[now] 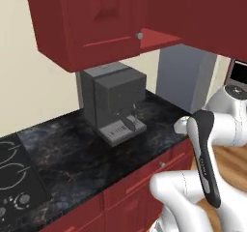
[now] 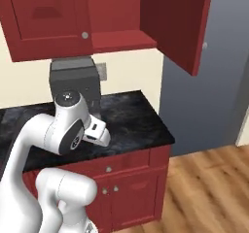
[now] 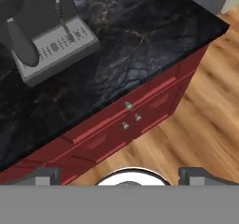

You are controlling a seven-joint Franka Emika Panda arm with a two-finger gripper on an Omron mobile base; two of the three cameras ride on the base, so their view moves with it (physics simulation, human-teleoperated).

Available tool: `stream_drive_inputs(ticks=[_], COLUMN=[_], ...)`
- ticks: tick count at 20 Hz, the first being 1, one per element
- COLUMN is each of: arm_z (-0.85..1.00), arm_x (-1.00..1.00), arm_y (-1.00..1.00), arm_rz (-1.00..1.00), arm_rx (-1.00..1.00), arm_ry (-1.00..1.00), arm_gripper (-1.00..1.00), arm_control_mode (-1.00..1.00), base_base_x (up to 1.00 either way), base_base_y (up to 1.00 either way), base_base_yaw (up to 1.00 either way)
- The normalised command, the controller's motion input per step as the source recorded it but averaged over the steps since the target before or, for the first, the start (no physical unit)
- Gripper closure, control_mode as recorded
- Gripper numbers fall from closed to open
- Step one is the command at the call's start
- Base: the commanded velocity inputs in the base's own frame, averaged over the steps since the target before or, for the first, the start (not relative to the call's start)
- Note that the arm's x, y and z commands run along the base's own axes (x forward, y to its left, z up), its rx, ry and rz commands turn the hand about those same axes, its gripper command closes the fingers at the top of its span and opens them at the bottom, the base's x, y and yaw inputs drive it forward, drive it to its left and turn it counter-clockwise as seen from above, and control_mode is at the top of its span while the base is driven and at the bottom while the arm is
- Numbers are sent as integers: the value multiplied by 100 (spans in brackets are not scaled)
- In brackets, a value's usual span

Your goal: Open the cabinet. Pick the bar soap and place it next to the sink. Then close the cabinet.

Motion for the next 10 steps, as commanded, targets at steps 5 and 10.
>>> stream_drive_inputs(ticks=[5, 10], arm_z=[0, 0], arm_x=[0, 0], arm_y=[0, 0], arm_rz=[0, 0], arm_rx=[0, 0], arm_ry=[0, 0], arm_gripper=[-100, -100], arm_control_mode=[100, 100], base_base_x=[12, 17], base_base_y=[-32, -69], base_base_yaw=[51, 40])
